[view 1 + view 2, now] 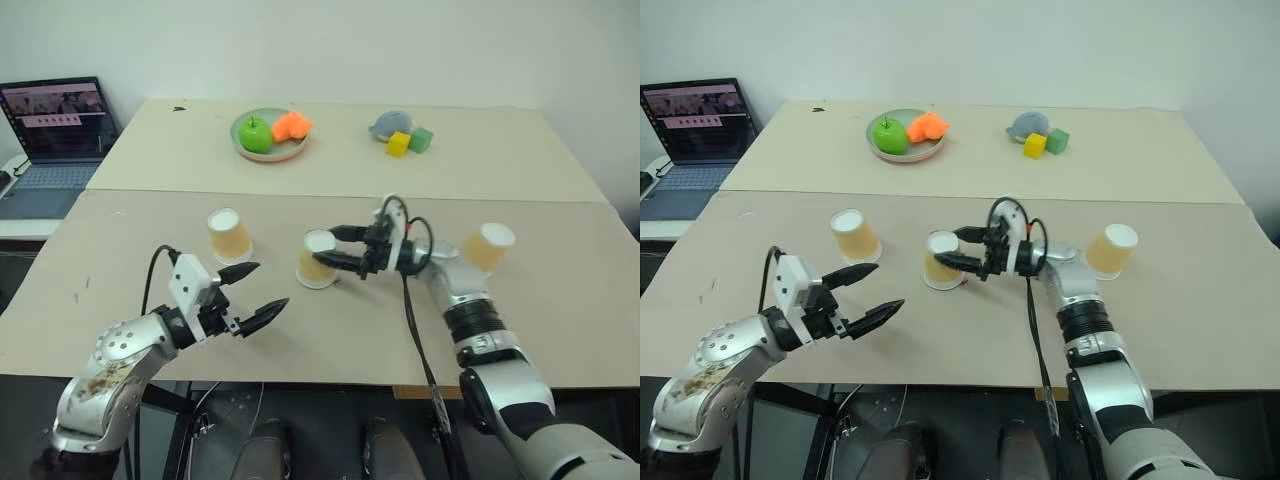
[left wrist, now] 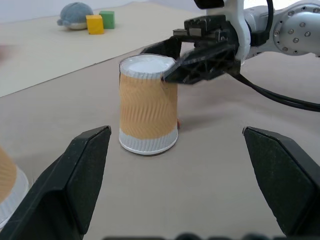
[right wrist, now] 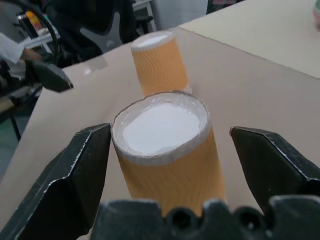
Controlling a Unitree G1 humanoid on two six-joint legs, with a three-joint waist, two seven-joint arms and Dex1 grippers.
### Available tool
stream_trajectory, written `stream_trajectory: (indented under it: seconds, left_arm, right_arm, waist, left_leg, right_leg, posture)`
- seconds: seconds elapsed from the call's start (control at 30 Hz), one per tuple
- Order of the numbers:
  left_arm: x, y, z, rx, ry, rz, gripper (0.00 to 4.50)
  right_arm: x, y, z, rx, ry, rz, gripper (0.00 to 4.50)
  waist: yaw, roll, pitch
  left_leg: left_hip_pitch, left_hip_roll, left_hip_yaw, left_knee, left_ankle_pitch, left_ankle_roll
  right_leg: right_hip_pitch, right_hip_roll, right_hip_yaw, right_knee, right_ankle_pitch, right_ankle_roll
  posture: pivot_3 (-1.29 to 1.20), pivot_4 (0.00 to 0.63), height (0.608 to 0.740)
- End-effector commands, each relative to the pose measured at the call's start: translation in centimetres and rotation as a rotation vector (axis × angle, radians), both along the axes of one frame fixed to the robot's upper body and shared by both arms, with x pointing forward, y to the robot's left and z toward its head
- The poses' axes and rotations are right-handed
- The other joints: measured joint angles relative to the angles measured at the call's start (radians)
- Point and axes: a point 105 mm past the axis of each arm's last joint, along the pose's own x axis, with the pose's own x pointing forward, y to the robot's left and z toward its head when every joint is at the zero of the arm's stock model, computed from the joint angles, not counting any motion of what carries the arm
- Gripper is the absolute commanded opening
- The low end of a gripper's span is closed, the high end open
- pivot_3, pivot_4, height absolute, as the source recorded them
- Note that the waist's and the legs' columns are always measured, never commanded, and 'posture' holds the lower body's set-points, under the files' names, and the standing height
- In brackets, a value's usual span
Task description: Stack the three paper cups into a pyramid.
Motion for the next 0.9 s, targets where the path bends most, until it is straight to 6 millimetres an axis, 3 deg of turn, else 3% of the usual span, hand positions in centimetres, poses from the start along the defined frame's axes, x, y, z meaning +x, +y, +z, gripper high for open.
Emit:
stream_trajectory:
  seconds: [0.03, 0.13, 0.23, 0.4, 0.53, 0.73, 0.9]
  left_arm:
    - [0.4, -1.2, 0.4, -0.007, -0.015, -0.082, 4.50]
    - [1.0, -2.3, 0.5, -0.013, -0.007, -0.157, 4.50]
    - [1.4, -3.4, 0.6, -0.016, -0.004, -0.230, 4.50]
    - [1.8, -5.7, 1.2, -0.017, -0.019, -0.360, 4.50]
    - [0.6, -7.3, 1.6, 0.012, -0.038, -0.506, 4.50]
    - [0.6, -8.7, 2.4, 0.020, -0.068, -0.604, 4.50]
    - [0.7, -8.8, 2.5, 0.022, -0.077, -0.618, 4.50]
  right_arm:
    - [-1.6, -3.4, 4.1, 0.127, -0.010, -0.024, 4.40]
    - [-4.3, -6.7, 5.7, 0.181, 0.010, -0.051, 4.40]
    - [-6.4, -9.2, 5.9, 0.181, 0.008, -0.138, 4.40]
    - [-7.6, -15.8, 5.9, 0.117, -0.109, -0.590, 4.40]
    - [-10.1, -21.0, 6.2, 0.049, -0.196, -0.913, 4.40]
    - [-11.8, -24.4, 2.0, -0.080, -0.123, -1.145, 4.40]
    - [-10.6, -24.2, -0.6, -0.112, -0.072, -1.145, 4.40]
  waist:
    - [0.004, 0.000, 0.000]
    - [0.010, 0.000, 0.000]
    - [0.024, 0.000, 0.000]
    - [0.020, -0.001, 0.001]
    - [0.020, -0.001, 0.001]
    - [0.012, -0.001, 0.001]
    - [0.005, -0.001, 0.001]
  left_leg:
    - [0.000, 0.000, 0.000, 0.000, 0.000, 0.000]
    - [-0.001, 0.000, -0.001, 0.000, 0.000, 0.000]
    - [-0.003, 0.000, -0.002, 0.000, 0.000, 0.000]
    - [-0.002, -0.001, -0.001, 0.001, 0.000, 0.001]
    - [-0.001, -0.001, 0.001, 0.000, 0.000, 0.001]
    - [0.000, -0.001, 0.002, 0.001, 0.000, 0.001]
    - [0.004, 0.000, 0.001, 0.000, 0.000, 0.001]
  right_leg:
    - [0.000, 0.000, 0.000, 0.000, 0.000, 0.000]
    - [0.000, 0.000, -0.001, -0.002, 0.000, 0.000]
    - [0.001, 0.000, -0.003, -0.003, 0.000, 0.000]
    - [0.001, 0.000, -0.002, -0.003, 0.000, 0.001]
    - [0.001, 0.001, 0.000, -0.003, 0.000, 0.001]
    - [0.002, 0.001, 0.002, -0.005, 0.001, 0.002]
    - [0.007, 0.003, 0.003, -0.006, 0.001, 0.002]
  posture:
    - [0.00, 0.150, 0.678]
    - [0.00, 0.150, 0.678]
    - [0.00, 0.150, 0.678]
    - [0.00, 0.150, 0.678]
    - [0.00, 0.150, 0.678]
    - [0.00, 0.150, 0.678]
    - [0.00, 0.150, 0.678]
